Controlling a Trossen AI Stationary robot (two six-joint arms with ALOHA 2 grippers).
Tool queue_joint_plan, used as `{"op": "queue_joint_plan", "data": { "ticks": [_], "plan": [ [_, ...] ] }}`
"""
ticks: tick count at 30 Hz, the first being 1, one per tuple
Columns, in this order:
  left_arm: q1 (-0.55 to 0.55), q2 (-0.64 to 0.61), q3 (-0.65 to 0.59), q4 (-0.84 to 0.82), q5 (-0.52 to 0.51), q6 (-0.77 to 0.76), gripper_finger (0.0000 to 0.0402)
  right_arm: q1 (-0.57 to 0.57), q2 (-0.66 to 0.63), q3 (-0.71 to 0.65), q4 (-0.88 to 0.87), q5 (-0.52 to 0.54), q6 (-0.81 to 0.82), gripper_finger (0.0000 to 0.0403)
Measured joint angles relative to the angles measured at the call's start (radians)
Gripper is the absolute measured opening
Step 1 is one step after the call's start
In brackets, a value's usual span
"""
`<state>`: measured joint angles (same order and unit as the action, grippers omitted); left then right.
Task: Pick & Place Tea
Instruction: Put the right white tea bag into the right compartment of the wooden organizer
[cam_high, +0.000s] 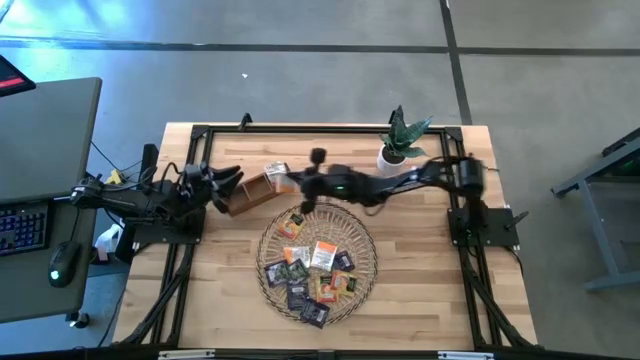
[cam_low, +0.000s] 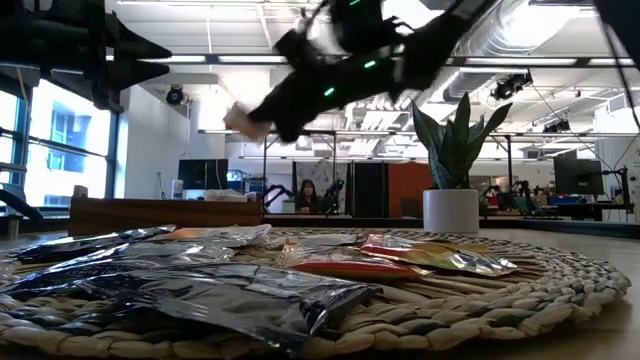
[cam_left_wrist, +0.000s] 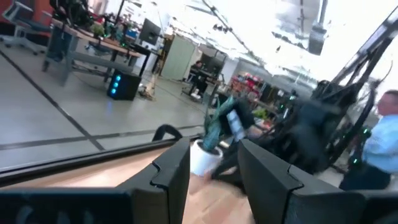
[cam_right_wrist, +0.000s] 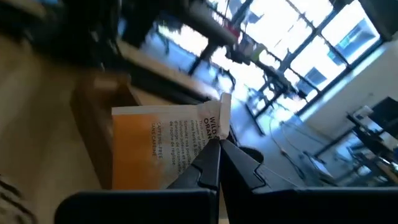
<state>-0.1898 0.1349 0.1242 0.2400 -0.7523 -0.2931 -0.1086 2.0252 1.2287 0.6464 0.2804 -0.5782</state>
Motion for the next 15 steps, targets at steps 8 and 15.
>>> {"op": "queue_joint_plan", "data": {
  "ticks": [8,15],
  "plan": [
    [0.000,0.000,0.000,-0.005,0.017,0.000,0.0135,-0.005,0.258,0.268,-0.089,0.159,-0.194,0.0001],
    [0.000,0.000,0.000,-0.006,0.052,0.000,0.0135,-0.006,0.338,0.328,-0.092,0.200,-0.407,0.0002]
  ]
}}
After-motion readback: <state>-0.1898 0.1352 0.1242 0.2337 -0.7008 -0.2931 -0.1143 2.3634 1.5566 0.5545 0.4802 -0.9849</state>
